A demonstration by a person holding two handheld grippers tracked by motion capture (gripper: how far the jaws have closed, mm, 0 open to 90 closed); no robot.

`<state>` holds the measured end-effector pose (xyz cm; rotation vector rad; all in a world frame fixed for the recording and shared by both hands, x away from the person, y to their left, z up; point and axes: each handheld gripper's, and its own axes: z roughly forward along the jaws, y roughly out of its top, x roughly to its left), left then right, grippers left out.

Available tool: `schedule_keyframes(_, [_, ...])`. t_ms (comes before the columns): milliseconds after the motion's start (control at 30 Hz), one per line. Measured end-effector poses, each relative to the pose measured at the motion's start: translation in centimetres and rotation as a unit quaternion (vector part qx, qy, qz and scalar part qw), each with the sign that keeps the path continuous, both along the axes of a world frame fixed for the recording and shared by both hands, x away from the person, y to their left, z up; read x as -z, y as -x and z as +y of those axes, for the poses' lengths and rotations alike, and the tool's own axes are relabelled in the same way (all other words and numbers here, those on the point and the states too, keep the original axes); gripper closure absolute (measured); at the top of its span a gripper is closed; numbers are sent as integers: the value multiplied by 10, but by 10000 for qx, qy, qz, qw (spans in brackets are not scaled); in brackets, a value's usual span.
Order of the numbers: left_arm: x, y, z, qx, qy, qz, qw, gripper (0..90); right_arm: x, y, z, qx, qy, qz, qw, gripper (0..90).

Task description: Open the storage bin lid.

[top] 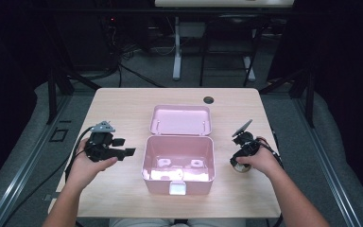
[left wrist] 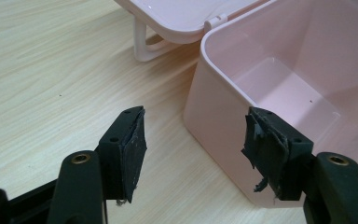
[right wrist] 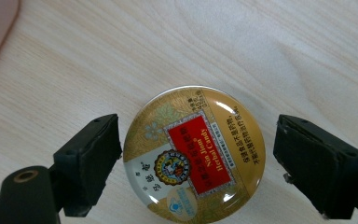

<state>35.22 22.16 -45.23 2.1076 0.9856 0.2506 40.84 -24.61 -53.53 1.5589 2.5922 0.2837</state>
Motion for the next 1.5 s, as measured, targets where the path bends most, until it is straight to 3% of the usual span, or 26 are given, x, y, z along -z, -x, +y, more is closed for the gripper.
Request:
schedule_keyframes(200, [1,0,0,4,9,-7,10000,382,3,-2,0,-56,56,42,10000,146])
schedule_keyframes(533, [0,0,0,22,20,3,10000,382,7,-3,1,10,122,321,9994,162])
schedule_keyframes(1500, [2,-1,0,38,23,45,10000,382,14,-5,2,-97,229,493,9985,190])
